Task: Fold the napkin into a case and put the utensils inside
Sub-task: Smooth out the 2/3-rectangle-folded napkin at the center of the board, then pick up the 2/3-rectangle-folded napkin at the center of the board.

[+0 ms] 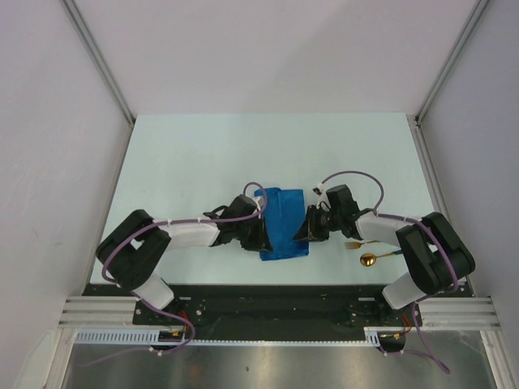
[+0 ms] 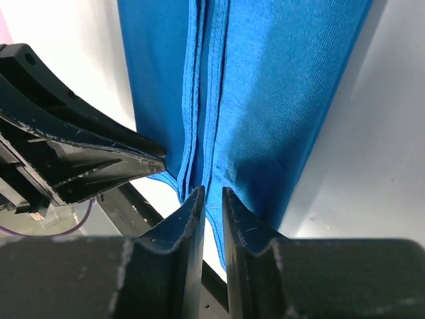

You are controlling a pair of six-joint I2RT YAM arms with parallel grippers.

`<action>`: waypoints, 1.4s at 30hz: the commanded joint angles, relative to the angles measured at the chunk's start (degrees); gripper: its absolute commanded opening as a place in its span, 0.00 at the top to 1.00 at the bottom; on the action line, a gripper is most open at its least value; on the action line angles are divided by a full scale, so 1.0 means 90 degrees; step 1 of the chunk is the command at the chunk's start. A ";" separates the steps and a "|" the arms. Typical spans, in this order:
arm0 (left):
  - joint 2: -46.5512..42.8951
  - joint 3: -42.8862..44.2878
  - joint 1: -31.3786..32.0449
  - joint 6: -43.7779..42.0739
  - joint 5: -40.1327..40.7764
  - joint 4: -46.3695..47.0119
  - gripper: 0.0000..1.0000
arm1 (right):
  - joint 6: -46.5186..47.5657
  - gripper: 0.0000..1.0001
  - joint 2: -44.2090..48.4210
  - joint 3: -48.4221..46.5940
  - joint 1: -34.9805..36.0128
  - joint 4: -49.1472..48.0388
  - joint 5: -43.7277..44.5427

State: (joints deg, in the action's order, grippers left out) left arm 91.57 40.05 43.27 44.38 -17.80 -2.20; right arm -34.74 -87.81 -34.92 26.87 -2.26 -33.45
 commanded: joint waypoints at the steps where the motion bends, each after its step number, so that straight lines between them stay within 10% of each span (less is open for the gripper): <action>1: -0.0466 0.0148 0.0055 -0.0360 0.0679 -0.0429 0.75 | 0.0149 0.77 0.0556 -0.0231 -0.0085 -0.0043 0.0054; 12: 0.0282 0.2683 0.2105 -0.0605 0.3578 -0.1882 0.04 | -0.0924 0.18 0.2741 -0.0204 -0.1627 0.2643 0.2564; 23: 0.2373 0.4582 0.3396 -0.1073 0.5649 -0.3408 0.22 | -0.0681 0.10 0.4229 0.0237 -0.3502 0.3249 0.2116; 42: 0.2922 0.4711 0.3464 -0.0810 0.5406 -0.3711 0.63 | 0.0100 0.09 0.3585 0.0627 -0.3679 0.1961 0.0242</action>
State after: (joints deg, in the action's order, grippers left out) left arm 119.17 84.51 74.50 36.03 31.38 -34.22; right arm -35.07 -53.45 -30.13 -6.76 21.39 -25.89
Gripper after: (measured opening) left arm 0.418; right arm 0.909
